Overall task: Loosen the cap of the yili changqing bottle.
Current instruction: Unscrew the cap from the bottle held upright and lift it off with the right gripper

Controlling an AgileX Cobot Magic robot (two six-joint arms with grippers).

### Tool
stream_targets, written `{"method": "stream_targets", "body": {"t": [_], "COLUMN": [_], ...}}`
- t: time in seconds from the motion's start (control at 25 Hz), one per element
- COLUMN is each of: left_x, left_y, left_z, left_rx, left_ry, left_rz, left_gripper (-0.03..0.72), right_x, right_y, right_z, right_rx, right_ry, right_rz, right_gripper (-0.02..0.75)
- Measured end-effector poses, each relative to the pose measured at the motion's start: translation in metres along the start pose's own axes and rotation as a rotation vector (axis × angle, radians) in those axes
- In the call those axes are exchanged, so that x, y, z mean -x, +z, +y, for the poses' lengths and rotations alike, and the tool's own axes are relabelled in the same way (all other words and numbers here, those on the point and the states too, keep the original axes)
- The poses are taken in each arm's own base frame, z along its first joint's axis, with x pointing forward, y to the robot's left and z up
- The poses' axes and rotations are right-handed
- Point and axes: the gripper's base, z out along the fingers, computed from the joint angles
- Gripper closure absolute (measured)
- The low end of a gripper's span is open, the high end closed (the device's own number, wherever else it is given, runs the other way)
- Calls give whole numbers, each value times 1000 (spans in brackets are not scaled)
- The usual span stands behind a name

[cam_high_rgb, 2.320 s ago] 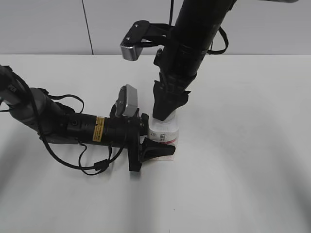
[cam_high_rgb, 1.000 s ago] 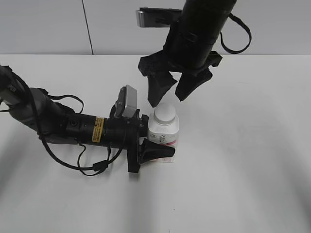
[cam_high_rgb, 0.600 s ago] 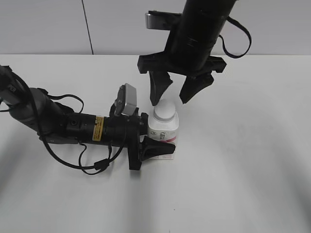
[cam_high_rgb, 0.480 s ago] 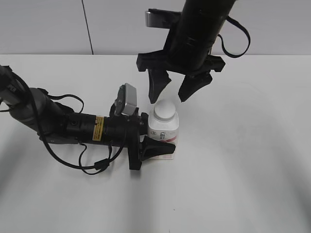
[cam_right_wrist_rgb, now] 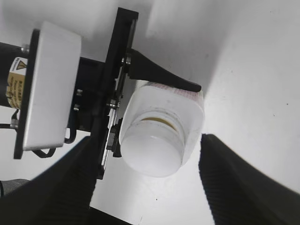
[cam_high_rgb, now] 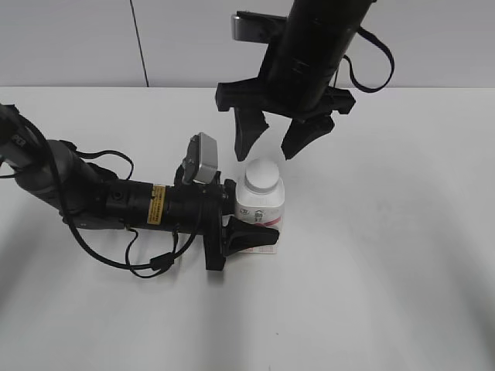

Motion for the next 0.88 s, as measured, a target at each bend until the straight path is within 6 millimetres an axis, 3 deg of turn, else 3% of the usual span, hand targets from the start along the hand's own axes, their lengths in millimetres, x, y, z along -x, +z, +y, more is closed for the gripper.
{"method": "stream_targets", "body": {"t": [0.24,0.88], "left_x": [0,0], "left_y": [0,0], "left_z": [0,0], "left_rx": [0,0], "left_ry": [0,0], "left_rz": [0,1], "left_gripper": [302,302], "right_x": [-1,0], "right_y": [18,28], "right_z": [-4,-6], "right_rx": [-16,-14], "right_ry": [15,27], "right_rz": [67,91], "right_gripper": [204,204]}}
